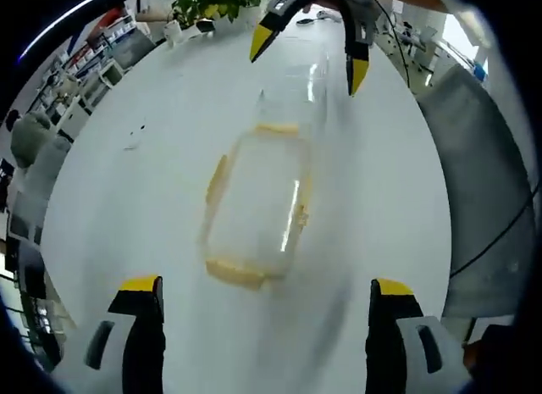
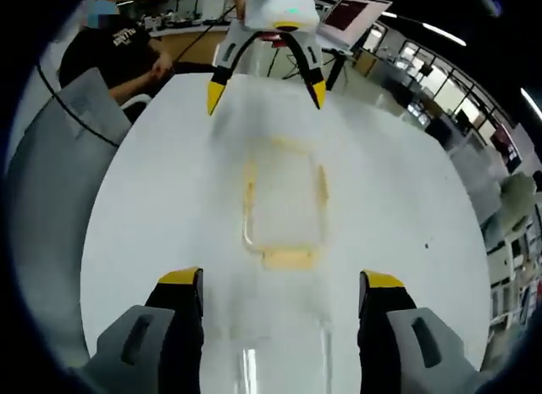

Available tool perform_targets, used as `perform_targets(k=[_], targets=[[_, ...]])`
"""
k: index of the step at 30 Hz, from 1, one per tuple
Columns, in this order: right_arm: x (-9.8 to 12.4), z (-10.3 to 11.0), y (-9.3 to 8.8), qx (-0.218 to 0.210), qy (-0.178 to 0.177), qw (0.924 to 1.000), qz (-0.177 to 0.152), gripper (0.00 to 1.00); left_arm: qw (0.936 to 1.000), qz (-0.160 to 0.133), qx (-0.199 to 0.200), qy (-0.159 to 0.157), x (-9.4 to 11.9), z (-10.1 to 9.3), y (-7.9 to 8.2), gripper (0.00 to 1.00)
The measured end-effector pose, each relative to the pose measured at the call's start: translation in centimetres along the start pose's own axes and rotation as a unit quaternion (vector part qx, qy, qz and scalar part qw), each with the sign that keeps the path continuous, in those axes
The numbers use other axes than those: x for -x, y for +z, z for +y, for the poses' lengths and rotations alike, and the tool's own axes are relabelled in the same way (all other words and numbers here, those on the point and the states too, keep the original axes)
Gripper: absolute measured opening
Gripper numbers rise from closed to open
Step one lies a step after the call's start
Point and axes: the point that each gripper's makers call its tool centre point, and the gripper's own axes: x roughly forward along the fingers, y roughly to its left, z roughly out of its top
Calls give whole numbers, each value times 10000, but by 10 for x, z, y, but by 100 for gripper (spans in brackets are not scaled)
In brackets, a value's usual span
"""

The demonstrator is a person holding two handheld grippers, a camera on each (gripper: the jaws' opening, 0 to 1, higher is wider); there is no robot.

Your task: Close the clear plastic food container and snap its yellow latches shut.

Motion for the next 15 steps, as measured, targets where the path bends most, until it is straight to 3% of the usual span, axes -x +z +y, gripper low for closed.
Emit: perform_targets(k=[3,7,10,15], targets=[[-15,-5,-5,-146,152,9996,169,71,9992,253,-250,182,-9,18,-8,96],[-31,-12,-4,-174,275,9993,209,70,9985,420,-255,-237,-29,15,-13,91],[-41,-10,-6,-116,536,9981,270,67,9968,577,-506,-218,-35,23,-17,85],[-54,-20,-10,-255,629,9970,359,63,9974,444,-394,-418,-48,24,-13,79]])
